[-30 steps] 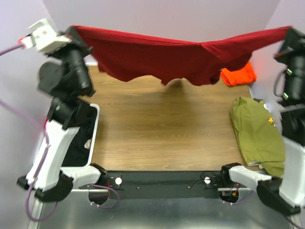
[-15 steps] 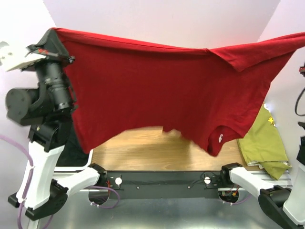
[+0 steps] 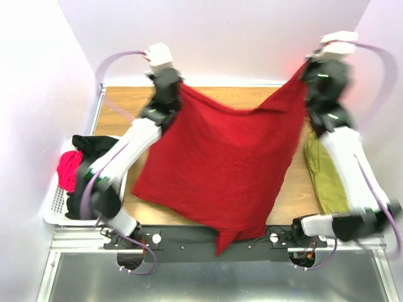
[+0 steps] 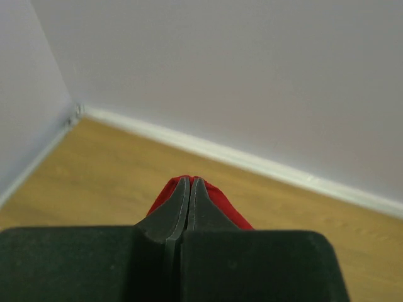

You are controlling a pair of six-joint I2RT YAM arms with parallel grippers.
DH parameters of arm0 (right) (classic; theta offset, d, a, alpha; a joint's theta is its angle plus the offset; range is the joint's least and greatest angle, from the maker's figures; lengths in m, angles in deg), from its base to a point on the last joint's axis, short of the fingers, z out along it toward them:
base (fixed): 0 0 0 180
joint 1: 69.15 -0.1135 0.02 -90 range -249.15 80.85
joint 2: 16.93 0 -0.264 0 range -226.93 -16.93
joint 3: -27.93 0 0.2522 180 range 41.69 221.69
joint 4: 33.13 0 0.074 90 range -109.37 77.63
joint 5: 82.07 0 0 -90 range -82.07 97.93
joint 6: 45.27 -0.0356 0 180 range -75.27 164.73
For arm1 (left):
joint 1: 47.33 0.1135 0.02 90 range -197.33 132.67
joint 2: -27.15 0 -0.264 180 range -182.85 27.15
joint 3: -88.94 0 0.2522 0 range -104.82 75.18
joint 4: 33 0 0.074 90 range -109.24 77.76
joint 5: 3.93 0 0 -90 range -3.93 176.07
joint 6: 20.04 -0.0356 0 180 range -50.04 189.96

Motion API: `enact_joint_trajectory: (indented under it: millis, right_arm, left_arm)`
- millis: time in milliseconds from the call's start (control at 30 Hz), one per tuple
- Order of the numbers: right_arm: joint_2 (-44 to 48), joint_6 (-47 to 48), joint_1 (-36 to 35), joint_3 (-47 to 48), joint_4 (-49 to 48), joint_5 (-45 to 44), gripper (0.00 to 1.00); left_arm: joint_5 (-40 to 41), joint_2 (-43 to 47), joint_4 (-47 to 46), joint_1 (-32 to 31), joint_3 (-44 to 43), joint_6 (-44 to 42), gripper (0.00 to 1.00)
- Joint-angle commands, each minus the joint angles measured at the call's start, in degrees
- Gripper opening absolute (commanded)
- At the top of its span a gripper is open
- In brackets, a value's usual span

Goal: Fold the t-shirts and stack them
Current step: Flatten out the tshirt

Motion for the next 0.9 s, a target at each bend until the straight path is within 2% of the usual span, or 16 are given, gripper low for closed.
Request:
enact_joint_trajectory:
  millis: [0, 33, 133, 267, 367, 467, 700, 733, 800, 867]
  right_arm:
    - [-12.63, -2.18, 1.13, -10.47, -13.77, -2.26, 0.01]
    - [-18.49, -2.54, 1.48, -10.48, -14.66, -1.91, 0.01]
    - [-26.87, -6.06, 1.92, -9.79, -19.22, -1.03, 0.01]
    - [-40.91, -8.34, 2.19, -6.01, -24.15, 0.99, 0.01]
    - [-46.57, -9.49, 2.36, -0.75, -24.07, 1.7, 0.01]
    - [-51.93, -10.37, 2.36, 4.26, -23.37, 2.05, 0.01]
    - [-60.29, -8.97, 2.63, 14.64, -21.7, 1.61, 0.01]
    - [-61.69, -8.61, 2.8, 17.35, -21.52, 1.87, 0.01]
    - [-63.1, -7.91, 2.89, 20.26, -20.38, 1.88, 0.2]
    - [-64.77, -6.86, 2.89, 24.22, -18.98, 1.96, 0.27]
  left_arm:
    - [9.06, -14.71, 1.93, 2.55, 1.61, 17.3, 0.0]
    - [10.02, -17.19, 2.81, 2.99, 0.3, 19.6, 0.0]
    - [12.04, -26.69, 8.6, 5.1, -5.22, 26.97, 0.0]
    - [11.52, -35.84, 14.23, 8.44, -14.29, 30.17, 0.0]
    - [10.82, -40.5, 17.58, 11.07, -20.97, 31.22, 0.0]
    - [9.24, -42.97, 16.8, 13.45, -25.11, 28.35, 0.0]
    - [4.68, -46.92, 5.83, 16.18, -30.03, 18.34, 0.0]
    - [4.32, -47.36, 5.63, 16.44, -31.6, 17.7, 0.08]
    - [4.23, -48.85, 5.72, 16.62, -33.63, 16.99, 0.35]
    - [4.32, -48.95, 4.32, 16.97, -34.96, 16.64, 0.57]
